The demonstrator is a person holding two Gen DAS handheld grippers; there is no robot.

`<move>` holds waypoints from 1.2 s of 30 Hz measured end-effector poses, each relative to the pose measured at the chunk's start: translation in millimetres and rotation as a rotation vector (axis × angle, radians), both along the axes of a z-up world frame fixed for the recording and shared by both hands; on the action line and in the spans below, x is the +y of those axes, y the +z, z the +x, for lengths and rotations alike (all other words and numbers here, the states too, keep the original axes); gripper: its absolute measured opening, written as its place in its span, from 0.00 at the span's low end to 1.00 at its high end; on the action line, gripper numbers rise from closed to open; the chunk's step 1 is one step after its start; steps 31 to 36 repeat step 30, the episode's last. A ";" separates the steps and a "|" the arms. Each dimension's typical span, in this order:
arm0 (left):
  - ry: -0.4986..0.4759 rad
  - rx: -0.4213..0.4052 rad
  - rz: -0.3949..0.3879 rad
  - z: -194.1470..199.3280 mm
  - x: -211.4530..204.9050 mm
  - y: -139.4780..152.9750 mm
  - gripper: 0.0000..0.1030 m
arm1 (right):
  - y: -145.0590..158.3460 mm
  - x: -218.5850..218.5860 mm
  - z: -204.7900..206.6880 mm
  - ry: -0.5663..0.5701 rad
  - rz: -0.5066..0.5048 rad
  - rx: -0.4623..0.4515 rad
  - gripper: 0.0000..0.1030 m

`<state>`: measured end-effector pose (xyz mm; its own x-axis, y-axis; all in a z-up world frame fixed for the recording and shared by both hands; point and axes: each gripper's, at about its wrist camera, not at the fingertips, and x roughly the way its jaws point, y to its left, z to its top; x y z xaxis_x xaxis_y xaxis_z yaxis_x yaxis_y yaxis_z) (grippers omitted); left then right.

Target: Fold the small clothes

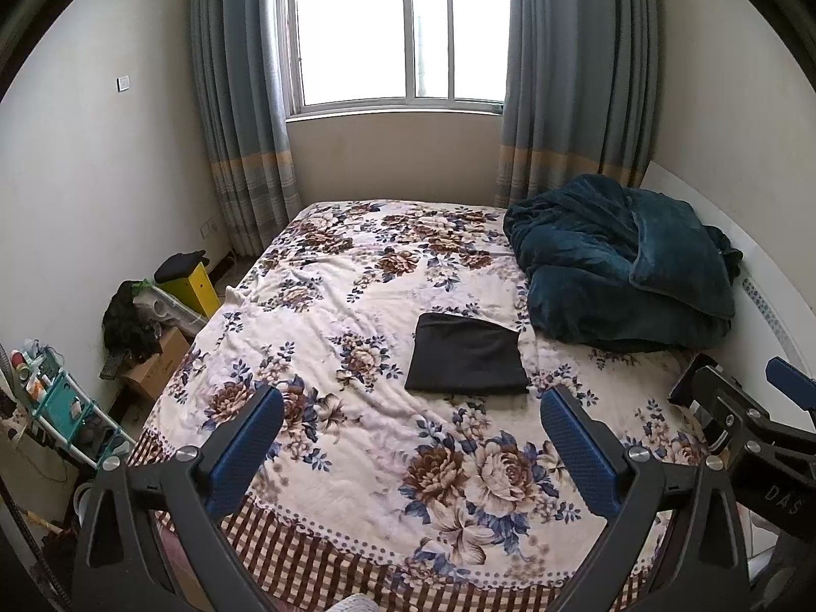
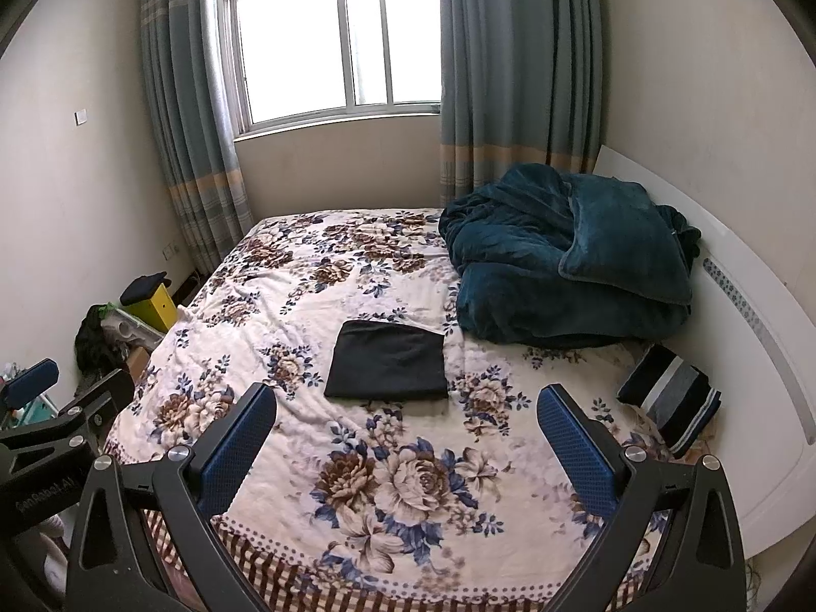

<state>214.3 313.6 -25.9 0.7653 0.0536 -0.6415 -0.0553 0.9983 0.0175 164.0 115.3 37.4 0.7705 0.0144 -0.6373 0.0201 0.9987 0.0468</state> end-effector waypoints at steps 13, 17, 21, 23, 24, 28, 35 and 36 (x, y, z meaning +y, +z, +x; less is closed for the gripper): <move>0.010 0.003 -0.003 -4.9 -2.7 -1.0 1.00 | 0.2 -0.5 2.3 -0.006 -0.007 0.002 1.00; 0.015 0.006 -0.002 -7.2 -2.5 -0.6 1.00 | -2.0 -5.8 1.3 -0.006 -0.009 0.004 1.00; 0.016 0.006 0.000 -8.5 -2.1 -0.9 1.00 | -3.6 -8.6 -1.9 -0.009 -0.009 0.002 1.00; 0.017 0.006 -0.002 -8.5 -2.7 -1.4 1.00 | -3.7 -8.9 -2.1 -0.007 -0.008 0.002 1.00; 0.016 0.006 -0.002 -8.3 -3.0 -1.7 1.00 | -3.7 -9.1 -1.9 -0.007 -0.009 0.002 1.00; 0.017 0.002 0.000 -7.9 -2.8 -1.8 1.00 | -3.9 -9.1 -1.9 -0.007 -0.010 0.002 1.00; 0.024 0.000 -0.003 -7.9 -1.9 -1.5 1.00 | -4.1 -8.4 -2.6 -0.007 -0.008 0.002 1.00; 0.024 0.000 -0.003 -7.9 -1.9 -1.5 1.00 | -4.1 -8.4 -2.6 -0.007 -0.008 0.002 1.00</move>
